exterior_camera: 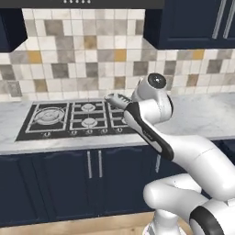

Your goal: Take the tongs from the drawer on the right and place them on the dining counter next to the tray containing the hot dog.

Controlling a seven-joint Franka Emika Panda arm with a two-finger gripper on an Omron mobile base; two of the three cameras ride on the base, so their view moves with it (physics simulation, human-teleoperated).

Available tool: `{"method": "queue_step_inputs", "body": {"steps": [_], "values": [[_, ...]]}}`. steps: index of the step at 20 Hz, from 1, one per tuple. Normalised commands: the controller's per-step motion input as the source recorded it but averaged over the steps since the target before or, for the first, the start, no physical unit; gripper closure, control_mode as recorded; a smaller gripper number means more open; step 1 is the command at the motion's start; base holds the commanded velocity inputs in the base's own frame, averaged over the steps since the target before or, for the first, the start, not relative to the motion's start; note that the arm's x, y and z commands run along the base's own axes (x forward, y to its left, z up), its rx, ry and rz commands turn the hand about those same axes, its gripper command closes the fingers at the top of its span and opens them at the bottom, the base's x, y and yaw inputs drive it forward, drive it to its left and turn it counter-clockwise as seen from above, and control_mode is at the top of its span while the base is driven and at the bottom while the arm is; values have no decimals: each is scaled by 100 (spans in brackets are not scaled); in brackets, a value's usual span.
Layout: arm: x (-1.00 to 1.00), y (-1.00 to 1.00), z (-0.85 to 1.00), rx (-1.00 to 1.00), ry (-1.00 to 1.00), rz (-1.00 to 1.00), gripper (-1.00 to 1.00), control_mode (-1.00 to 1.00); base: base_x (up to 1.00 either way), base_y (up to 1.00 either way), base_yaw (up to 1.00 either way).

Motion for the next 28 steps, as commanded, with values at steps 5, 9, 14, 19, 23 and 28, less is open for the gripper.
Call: {"method": "queue_step_inputs", "body": {"steps": [5,9,14,19,23,28], "values": [[0,0,0,0,0,0,100,100,-2,59,40],[0,0,0,0,0,0,100,100,-1,48,56],[0,0,0,0,0,0,100,100,2,50,72],[0,0,0,0,0,0,100,100,16,45,78],[0,0,0,0,0,0,100,100,29,31,71],[0,0,0,0,0,0,100,100,29,15,67]]}}
